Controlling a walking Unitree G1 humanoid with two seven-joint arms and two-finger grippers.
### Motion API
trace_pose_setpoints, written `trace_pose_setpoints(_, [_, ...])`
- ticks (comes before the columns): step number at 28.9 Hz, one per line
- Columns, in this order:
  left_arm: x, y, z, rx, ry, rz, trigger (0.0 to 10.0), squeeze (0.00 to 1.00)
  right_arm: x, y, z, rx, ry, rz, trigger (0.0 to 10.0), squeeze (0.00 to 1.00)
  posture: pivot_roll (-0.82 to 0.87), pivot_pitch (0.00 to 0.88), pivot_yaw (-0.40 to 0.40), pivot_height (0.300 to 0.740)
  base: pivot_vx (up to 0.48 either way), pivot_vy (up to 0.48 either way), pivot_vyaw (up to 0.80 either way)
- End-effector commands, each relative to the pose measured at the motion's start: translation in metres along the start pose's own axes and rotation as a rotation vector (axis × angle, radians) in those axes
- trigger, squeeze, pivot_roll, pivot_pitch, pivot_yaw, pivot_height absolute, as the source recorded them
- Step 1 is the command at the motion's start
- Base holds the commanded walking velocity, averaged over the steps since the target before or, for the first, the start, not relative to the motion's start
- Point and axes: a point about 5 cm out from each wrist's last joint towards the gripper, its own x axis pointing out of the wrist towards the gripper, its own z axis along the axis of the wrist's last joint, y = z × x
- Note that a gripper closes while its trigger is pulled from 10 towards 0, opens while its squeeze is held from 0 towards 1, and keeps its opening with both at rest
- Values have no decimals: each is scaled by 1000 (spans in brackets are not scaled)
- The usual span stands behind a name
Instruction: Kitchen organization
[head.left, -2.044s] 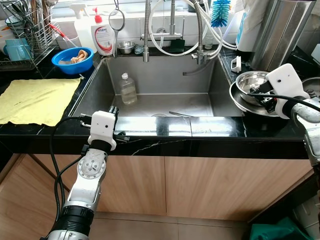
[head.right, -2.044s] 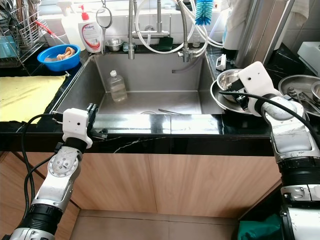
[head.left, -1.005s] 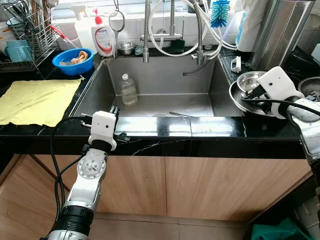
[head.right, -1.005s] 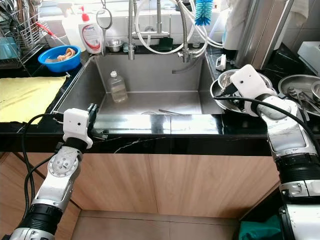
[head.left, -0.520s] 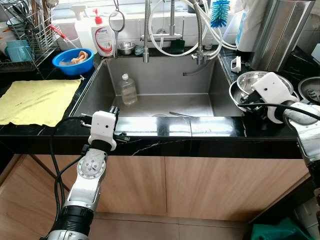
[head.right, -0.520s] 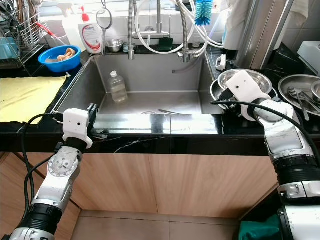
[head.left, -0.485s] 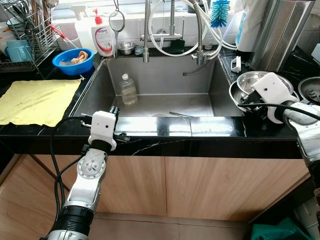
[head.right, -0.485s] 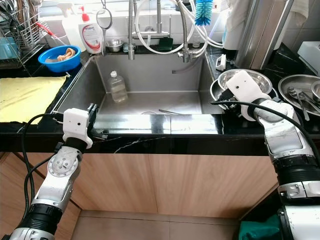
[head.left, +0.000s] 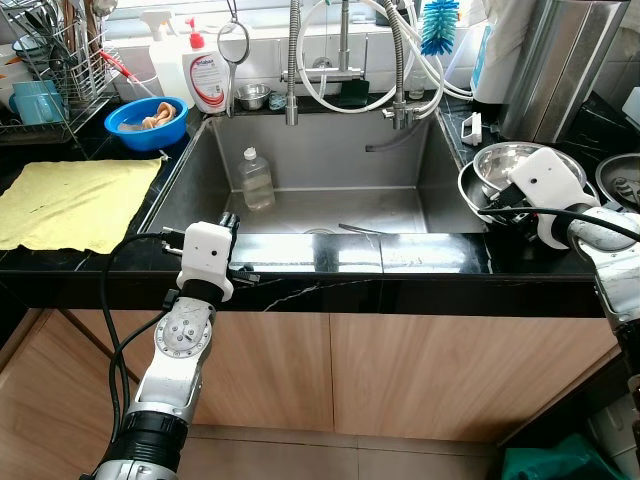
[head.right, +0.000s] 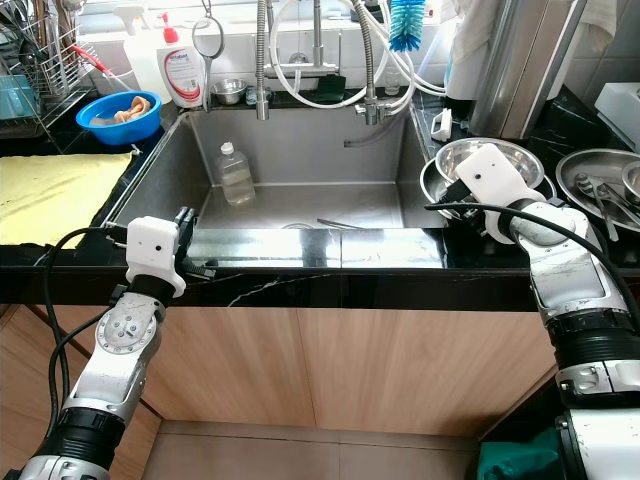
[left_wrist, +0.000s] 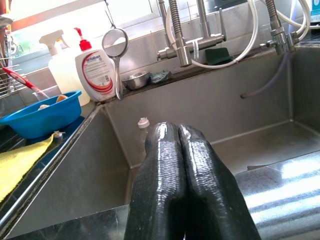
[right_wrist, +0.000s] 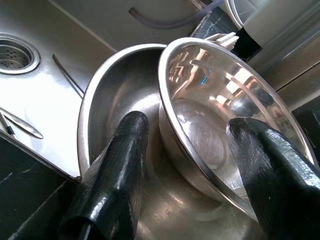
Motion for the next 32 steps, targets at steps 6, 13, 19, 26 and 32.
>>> trace_pose_setpoints(6, [6,-1,2,11,1,-20,10000,0,1,-1,3,4,-4,-11,0,0,-245,0,102,731,0,0,0])
trace_pose_setpoints(13, [7,0,3,16,-3,-24,10000,0,3,7,3,6,-14,9,0,0,-239,0,104,731,0,0,0])
trace_pose_setpoints(19, [7,0,3,19,-4,-26,10000,0,3,6,4,4,-17,5,0,0,-240,0,104,731,0,0,0])
trace_pose_setpoints(26, [7,-1,4,18,-10,-29,10000,0,4,6,10,14,-54,-16,0,0,-241,0,102,731,0,0,0])
trace_pose_setpoints(32, [7,-1,4,13,-11,-23,10000,0,5,9,17,19,-87,-38,0,0,-233,0,97,731,0,0,0])
